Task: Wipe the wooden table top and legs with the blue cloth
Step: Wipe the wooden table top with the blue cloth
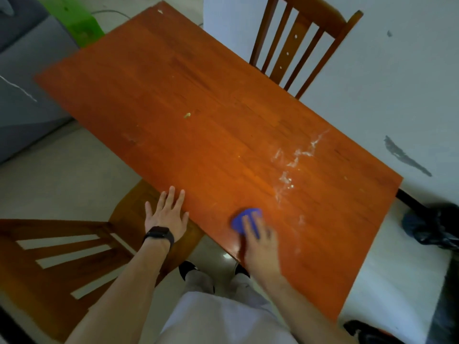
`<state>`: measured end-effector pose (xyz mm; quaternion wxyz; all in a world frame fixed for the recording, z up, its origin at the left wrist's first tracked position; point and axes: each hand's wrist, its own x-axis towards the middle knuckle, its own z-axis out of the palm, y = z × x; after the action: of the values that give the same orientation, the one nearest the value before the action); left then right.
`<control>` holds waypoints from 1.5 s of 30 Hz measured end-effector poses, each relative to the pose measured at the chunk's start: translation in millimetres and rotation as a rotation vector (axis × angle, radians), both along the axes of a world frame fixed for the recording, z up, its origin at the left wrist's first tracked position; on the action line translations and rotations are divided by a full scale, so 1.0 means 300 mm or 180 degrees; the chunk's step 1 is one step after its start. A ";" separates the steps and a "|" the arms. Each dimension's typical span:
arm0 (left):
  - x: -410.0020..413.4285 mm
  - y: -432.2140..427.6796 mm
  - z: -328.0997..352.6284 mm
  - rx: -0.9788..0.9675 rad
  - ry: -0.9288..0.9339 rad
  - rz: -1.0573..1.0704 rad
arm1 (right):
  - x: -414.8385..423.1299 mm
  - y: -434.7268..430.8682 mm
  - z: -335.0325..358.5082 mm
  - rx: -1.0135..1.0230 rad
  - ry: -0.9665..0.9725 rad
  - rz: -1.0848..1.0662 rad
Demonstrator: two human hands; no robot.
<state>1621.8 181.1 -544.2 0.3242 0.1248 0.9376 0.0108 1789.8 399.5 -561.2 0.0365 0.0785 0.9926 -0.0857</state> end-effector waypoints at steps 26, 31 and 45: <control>0.837 0.635 -0.015 0.0037 0.0002 0.0791 | 0.255 0.751 -0.053 -0.0043 -0.0372 0.0768; 0.813 0.680 0.005 0.0164 -0.0031 0.0991 | 0.118 0.960 0.049 -0.0240 -0.0368 -0.1265; 1.196 0.781 0.006 0.0484 -0.0039 0.1424 | 0.398 1.020 -0.032 0.0324 -0.0226 0.1596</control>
<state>1980.7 415.3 -542.5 0.3092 -0.0621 0.9364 0.1538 1909.2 705.5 -570.9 0.0874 -0.1654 0.9821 -0.0211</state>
